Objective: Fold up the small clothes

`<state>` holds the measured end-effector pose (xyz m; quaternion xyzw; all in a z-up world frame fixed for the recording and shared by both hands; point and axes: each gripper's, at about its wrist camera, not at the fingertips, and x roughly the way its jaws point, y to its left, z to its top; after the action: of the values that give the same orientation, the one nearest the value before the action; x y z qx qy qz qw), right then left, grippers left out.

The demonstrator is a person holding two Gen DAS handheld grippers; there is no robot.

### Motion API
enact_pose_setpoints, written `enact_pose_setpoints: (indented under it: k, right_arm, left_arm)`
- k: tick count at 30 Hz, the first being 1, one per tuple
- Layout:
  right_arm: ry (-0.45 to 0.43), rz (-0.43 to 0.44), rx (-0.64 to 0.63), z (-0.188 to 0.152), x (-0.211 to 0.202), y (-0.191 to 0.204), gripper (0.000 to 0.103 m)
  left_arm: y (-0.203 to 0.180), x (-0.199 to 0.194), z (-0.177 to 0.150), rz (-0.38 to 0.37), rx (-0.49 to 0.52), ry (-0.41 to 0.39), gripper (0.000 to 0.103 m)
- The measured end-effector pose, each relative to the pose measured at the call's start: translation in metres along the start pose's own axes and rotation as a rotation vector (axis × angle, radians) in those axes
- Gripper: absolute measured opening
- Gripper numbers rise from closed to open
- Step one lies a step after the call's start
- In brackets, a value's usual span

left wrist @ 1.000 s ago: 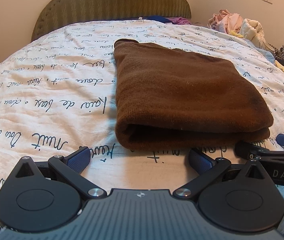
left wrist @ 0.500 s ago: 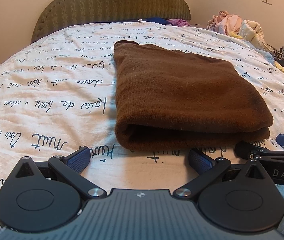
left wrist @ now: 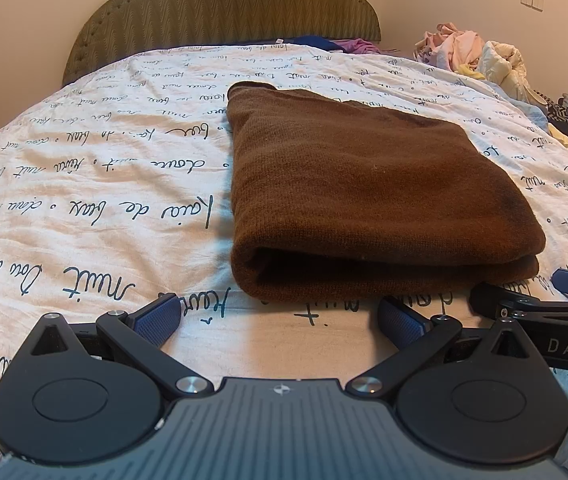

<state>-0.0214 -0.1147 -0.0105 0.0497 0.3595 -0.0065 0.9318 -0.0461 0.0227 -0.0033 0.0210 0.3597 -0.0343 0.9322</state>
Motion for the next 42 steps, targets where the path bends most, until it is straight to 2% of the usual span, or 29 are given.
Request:
enact_pose_setpoints:
  k: [42]
  right_arm:
    - [-0.006, 0.006, 0.009, -0.0014, -0.002, -0.0007, 0.103]
  left_arm:
    - [0.0, 0.0, -0.0004, -0.001, -0.002, -0.001, 0.103]
